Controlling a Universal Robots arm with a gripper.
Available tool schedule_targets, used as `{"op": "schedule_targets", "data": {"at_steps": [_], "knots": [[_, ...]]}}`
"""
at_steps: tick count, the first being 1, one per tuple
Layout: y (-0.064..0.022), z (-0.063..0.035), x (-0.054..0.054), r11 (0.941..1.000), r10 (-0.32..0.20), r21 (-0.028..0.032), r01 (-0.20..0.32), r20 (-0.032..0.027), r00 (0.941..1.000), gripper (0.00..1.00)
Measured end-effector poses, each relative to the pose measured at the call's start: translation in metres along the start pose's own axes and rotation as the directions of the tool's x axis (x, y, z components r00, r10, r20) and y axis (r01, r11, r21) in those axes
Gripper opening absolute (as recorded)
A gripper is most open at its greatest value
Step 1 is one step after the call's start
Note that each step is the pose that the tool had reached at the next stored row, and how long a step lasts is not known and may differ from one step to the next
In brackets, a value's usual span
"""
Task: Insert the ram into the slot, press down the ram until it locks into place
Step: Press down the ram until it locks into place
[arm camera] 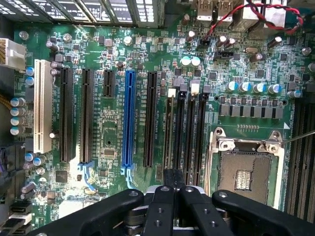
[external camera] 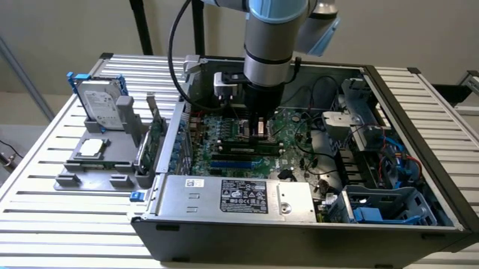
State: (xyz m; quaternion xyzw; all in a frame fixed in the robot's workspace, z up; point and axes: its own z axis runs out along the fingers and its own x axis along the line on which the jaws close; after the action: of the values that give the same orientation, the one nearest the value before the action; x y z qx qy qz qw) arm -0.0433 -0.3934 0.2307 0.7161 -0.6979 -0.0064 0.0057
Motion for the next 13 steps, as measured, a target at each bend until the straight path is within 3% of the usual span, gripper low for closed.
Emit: {"op": "schedule_targets", "data": {"at_steps": [5,13], "knots": [[-0.0011,-0.0221,0.000,1.0000,0.001,-0.0026,-0.001,-0.0015,1.0000,0.11],[-0.0011,-0.0229,0.000,1.0000,0.000,-0.0027,0.000,-0.0021,1.0000,0.11]]}}
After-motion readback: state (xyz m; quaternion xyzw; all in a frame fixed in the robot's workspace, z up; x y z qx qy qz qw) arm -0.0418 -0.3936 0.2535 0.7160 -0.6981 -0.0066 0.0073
